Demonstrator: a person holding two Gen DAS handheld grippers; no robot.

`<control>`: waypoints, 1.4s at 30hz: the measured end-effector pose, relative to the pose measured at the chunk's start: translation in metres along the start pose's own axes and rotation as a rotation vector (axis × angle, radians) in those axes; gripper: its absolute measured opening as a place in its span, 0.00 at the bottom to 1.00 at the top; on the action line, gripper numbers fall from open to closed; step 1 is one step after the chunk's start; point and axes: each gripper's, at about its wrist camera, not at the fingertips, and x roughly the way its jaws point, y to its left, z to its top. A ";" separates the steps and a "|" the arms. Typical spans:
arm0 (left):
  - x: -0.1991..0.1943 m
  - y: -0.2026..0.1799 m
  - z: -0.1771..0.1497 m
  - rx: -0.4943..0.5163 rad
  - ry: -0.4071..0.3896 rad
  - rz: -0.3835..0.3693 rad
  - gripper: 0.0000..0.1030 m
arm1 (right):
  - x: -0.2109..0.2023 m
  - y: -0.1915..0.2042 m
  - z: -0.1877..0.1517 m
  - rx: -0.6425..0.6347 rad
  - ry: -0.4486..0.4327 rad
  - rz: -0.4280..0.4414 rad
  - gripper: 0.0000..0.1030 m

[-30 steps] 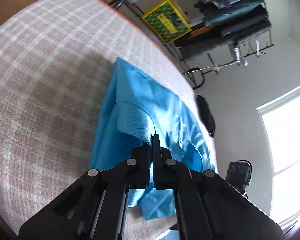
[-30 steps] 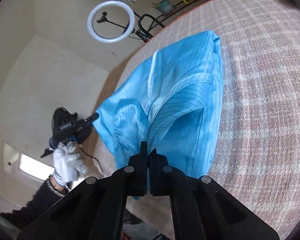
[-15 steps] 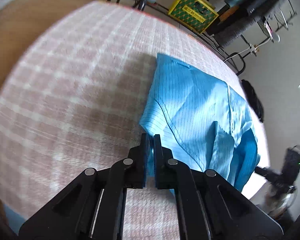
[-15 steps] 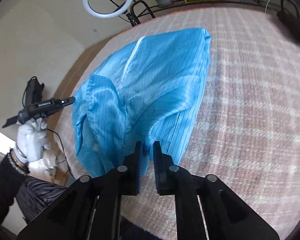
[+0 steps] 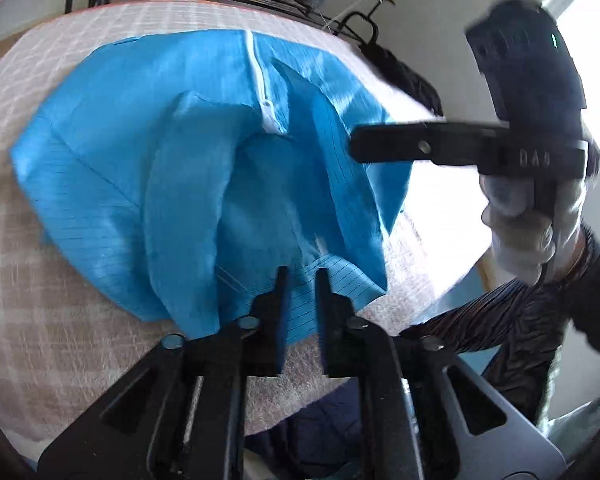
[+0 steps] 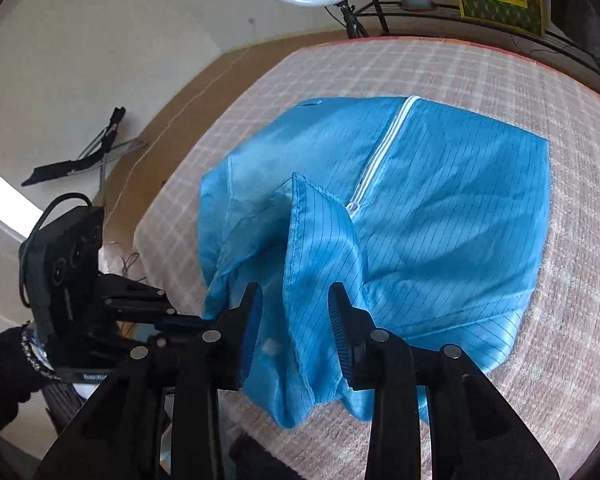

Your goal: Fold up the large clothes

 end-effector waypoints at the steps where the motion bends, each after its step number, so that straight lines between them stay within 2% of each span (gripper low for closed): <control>1: 0.001 -0.004 0.002 0.024 0.001 -0.002 0.19 | 0.004 0.000 0.001 -0.002 0.010 -0.001 0.32; 3: 0.001 -0.019 0.004 0.099 0.001 0.007 0.21 | 0.007 0.000 -0.002 -0.022 0.028 -0.021 0.29; 4: 0.002 -0.029 0.003 0.149 0.003 0.018 0.21 | 0.009 0.001 -0.004 -0.036 0.028 -0.035 0.09; 5: 0.004 -0.036 0.003 0.187 0.009 0.029 0.21 | 0.011 0.000 -0.005 -0.044 0.035 -0.040 0.01; 7: 0.017 -0.042 0.000 0.219 0.034 0.043 0.21 | 0.007 -0.005 -0.011 -0.028 0.012 -0.022 0.01; 10: 0.036 -0.037 -0.009 0.219 0.100 0.086 0.21 | -0.016 -0.022 -0.019 0.049 -0.073 0.050 0.00; 13: 0.038 -0.032 -0.013 0.215 0.106 0.091 0.21 | -0.043 -0.051 -0.037 0.170 -0.189 0.215 0.00; 15: 0.037 -0.032 -0.012 0.211 0.105 0.091 0.21 | -0.047 -0.066 -0.046 0.219 -0.192 0.211 0.00; 18: 0.033 -0.033 -0.008 0.200 0.101 0.083 0.21 | -0.040 -0.078 -0.055 0.240 -0.151 0.198 0.00; 20: 0.025 -0.041 -0.003 0.186 0.060 0.047 0.21 | -0.038 -0.072 -0.054 0.202 -0.130 0.152 0.04; 22: 0.021 -0.049 0.003 0.194 0.030 0.032 0.21 | -0.036 -0.062 -0.048 0.153 -0.107 0.121 0.04; 25: 0.027 -0.052 0.011 0.176 0.022 0.034 0.21 | -0.033 -0.037 -0.032 0.049 -0.087 -0.003 0.09; 27: 0.030 -0.053 0.015 0.162 0.010 0.040 0.21 | -0.030 -0.018 -0.019 -0.039 -0.061 -0.056 0.24; 28: 0.030 -0.055 0.016 0.153 0.001 0.027 0.21 | -0.029 -0.013 -0.015 -0.073 -0.046 -0.060 0.37; 29: 0.031 -0.056 0.017 0.146 -0.013 0.020 0.21 | -0.026 -0.006 -0.009 -0.115 -0.030 -0.063 0.46; 32: 0.035 -0.058 0.010 0.139 -0.027 0.023 0.21 | -0.009 0.010 0.005 -0.229 0.050 -0.140 0.46; 34: 0.040 -0.058 0.009 0.132 -0.017 0.024 0.21 | 0.002 0.006 0.008 -0.253 0.117 -0.176 0.46; 36: 0.044 -0.061 0.006 0.154 -0.006 0.037 0.21 | 0.012 -0.003 0.012 -0.225 0.178 -0.141 0.29; 37: 0.043 -0.064 0.004 0.167 -0.002 0.040 0.21 | 0.018 -0.009 0.014 -0.199 0.209 -0.121 0.14; 39: 0.048 -0.068 0.004 0.189 0.000 0.054 0.21 | 0.022 -0.022 0.015 -0.133 0.230 -0.071 0.07; 40: 0.049 -0.070 0.003 0.200 0.001 0.058 0.21 | 0.020 -0.032 0.014 -0.069 0.226 -0.011 0.06; 42: 0.053 -0.070 0.000 0.212 0.008 0.071 0.21 | 0.021 -0.060 0.012 0.121 0.207 0.180 0.05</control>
